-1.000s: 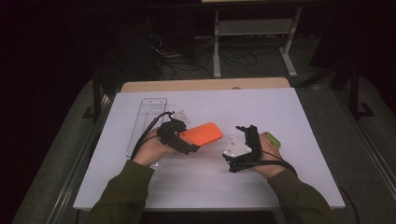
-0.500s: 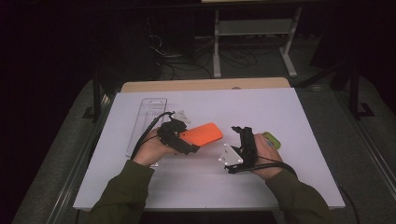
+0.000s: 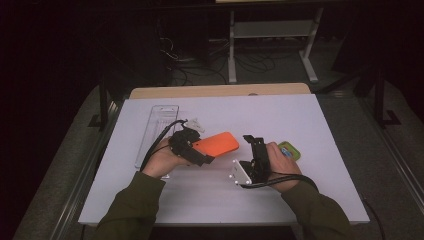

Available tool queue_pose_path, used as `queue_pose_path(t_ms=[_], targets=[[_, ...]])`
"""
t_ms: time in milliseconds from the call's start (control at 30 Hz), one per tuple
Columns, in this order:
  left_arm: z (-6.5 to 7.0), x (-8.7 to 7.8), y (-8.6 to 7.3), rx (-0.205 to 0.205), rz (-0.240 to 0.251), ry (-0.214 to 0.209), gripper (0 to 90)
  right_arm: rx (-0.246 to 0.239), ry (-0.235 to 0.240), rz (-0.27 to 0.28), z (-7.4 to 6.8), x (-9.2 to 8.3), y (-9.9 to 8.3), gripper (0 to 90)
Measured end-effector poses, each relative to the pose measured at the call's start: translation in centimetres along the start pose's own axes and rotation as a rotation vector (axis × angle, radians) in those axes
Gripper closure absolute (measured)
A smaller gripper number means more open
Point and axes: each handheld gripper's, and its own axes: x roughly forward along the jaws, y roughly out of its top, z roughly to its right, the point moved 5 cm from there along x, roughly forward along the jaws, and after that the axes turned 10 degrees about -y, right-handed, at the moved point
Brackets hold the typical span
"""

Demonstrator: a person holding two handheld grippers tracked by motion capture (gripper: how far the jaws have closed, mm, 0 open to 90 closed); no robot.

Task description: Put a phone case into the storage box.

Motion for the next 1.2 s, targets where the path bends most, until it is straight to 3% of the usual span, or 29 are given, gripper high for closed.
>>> queue_pose_path(t_ms=[533,633,667,700,833,1133,1200], targets=[[-0.1,-0.4,0.1,-0.005,0.023,0.003,15.4,-0.046,-0.033,0.033,-0.3,1.3,1.9,0.0],[0.1,-0.3,0.3,-0.023,0.046,0.001,15.4,-0.065,-0.035,0.037,-0.5,1.6,2.4,0.0],[0.0,-0.4,0.3,-0.01,0.031,0.001,15.4,-0.068,-0.028,0.036,-0.7,1.7,2.5,0.0],[0.0,-0.4,0.3,-0.008,0.031,0.001,15.4,-0.107,-0.035,0.054,-0.6,1.9,2.6,0.0],[0.0,-0.4,0.3,0.003,0.021,0.003,15.4,-0.142,-0.04,0.067,-0.8,2.3,3.1,0.0],[0.1,-0.4,0.3,0.011,0.02,-0.002,15.4,-0.185,-0.071,0.088,-2.1,2.8,3.8,2.3],[0.2,-0.3,0.4,-0.009,0.041,-0.006,15.4,-0.187,-0.071,0.078,-2.2,2.7,3.7,4.5]])
